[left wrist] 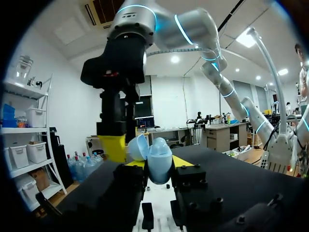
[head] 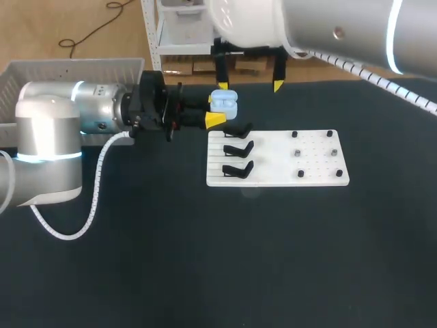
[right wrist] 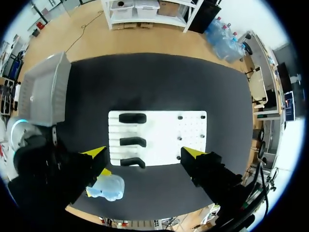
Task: Pick up each earbud case from the left stands, insert the matching earbuds, close the lid, and place the case in the box.
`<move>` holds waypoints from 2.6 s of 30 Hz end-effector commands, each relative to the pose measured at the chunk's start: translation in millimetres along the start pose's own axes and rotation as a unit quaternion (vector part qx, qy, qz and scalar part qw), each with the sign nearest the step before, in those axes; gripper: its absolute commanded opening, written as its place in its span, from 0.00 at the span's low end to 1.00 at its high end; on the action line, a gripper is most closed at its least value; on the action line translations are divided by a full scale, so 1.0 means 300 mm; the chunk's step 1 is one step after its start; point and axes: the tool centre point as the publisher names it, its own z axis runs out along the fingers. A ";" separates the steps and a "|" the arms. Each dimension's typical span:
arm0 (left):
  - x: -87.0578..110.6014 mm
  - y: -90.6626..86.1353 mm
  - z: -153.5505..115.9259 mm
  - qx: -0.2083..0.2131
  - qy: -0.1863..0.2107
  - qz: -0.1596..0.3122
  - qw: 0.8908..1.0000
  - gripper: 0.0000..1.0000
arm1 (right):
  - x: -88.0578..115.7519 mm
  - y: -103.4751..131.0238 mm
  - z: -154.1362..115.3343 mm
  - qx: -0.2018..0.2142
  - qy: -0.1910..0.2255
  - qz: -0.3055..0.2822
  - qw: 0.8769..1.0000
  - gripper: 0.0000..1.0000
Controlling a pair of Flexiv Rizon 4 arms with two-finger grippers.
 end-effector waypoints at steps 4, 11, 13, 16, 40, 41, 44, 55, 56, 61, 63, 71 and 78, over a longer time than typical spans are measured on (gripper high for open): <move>0.001 -0.003 0.001 -0.002 0.000 0.001 1.000 0.00 | 0.085 0.000 -0.035 -0.003 0.009 -0.014 1.000 1.00; 0.001 -0.003 0.001 -0.002 0.000 0.001 1.000 0.00 | 0.120 -0.014 -0.059 0.003 -0.010 -0.004 1.000 1.00; 0.001 -0.003 0.001 -0.002 0.000 0.001 1.000 0.00 | 0.118 -0.031 -0.078 0.004 -0.031 0.007 0.999 1.00; 0.001 -0.003 0.001 -0.002 0.000 0.001 1.000 0.00 | 0.128 -0.072 -0.124 0.004 -0.068 0.021 0.997 1.00; -0.214 0.010 -0.058 -0.046 -0.039 -0.036 0.998 0.00 | 0.414 -0.279 -0.301 -0.109 -0.165 -0.070 0.978 1.00; -0.235 0.010 -0.068 -0.049 -0.039 -0.037 0.997 0.00 | 0.414 -0.279 -0.301 -0.109 -0.165 -0.070 0.978 1.00; -0.294 0.010 -0.110 -0.064 -0.026 -0.035 0.997 0.00 | 0.414 -0.279 -0.301 -0.109 -0.165 -0.070 0.978 1.00; -0.389 0.098 -0.400 -0.198 0.053 -0.035 0.978 0.00 | 0.414 -0.279 -0.301 -0.109 -0.165 -0.070 0.978 1.00; -0.381 0.118 -0.435 -0.211 0.062 -0.038 0.975 0.00 | 0.414 -0.279 -0.301 -0.109 -0.165 -0.070 0.978 1.00; -0.261 0.261 -0.657 -0.312 0.126 -0.059 0.940 0.00 | 0.414 -0.279 -0.301 -0.109 -0.165 -0.070 0.978 1.00; -0.203 0.308 -0.736 -0.340 0.149 -0.064 0.926 0.00 | 0.414 -0.279 -0.301 -0.109 -0.165 -0.070 0.978 1.00; -0.003 0.442 -1.012 -0.435 0.187 -0.115 0.873 0.00 | 0.414 -0.279 -0.301 -0.109 -0.165 -0.070 0.978 1.00; 0.083 0.501 -1.131 -0.462 0.218 -0.128 0.850 0.00 | 0.414 -0.279 -0.301 -0.109 -0.165 -0.070 0.978 1.00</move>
